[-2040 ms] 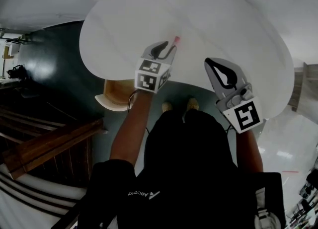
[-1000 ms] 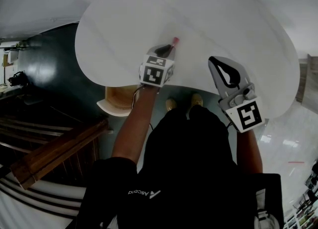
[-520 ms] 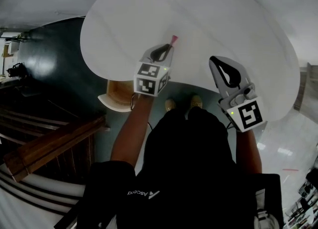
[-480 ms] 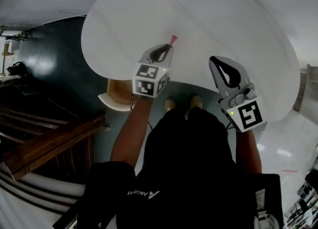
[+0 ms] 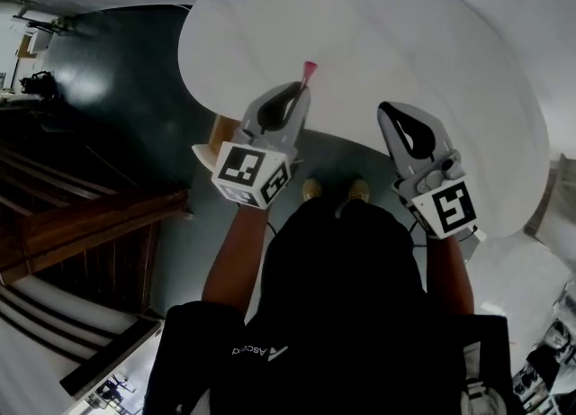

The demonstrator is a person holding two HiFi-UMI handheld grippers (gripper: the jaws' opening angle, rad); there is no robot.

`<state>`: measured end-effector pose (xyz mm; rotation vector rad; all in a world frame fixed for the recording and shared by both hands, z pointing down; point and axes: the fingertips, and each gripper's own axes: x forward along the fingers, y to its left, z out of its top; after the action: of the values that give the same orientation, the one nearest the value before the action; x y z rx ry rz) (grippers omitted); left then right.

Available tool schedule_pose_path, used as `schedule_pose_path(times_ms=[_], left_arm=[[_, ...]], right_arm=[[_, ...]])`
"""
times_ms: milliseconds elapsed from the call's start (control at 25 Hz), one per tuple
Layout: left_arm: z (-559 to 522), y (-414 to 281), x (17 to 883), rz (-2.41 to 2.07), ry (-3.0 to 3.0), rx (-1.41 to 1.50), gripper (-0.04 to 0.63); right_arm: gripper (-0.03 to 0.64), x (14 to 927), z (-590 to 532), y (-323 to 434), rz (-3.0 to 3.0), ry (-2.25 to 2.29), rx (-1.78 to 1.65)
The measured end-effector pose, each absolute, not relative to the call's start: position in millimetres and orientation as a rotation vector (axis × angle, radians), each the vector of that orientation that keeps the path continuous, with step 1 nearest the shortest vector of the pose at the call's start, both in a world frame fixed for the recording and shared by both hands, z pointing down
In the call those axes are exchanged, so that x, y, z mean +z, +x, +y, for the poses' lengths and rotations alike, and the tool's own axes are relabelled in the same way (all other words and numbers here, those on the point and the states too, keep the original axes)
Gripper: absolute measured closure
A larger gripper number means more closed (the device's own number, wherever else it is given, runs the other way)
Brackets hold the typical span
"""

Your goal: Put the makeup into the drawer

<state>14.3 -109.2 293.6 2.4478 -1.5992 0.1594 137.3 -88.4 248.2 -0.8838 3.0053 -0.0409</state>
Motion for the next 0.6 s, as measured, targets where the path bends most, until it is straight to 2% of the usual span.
schedule_pose_path(times_ms=[280, 600], left_arm=[[-62.7, -34.5, 255.1, -1.726, 2.445, 0.13, 0.541], [-22.7, -111.9, 290.0, -1.824, 2.343, 0.203, 0.541]], right_arm=[[0.614, 228.8, -73.3, 88.8, 3.055, -0.713, -0.012], [0.614, 249.2, -53.8, 21.8, 3.105, -0.553, 0.009]])
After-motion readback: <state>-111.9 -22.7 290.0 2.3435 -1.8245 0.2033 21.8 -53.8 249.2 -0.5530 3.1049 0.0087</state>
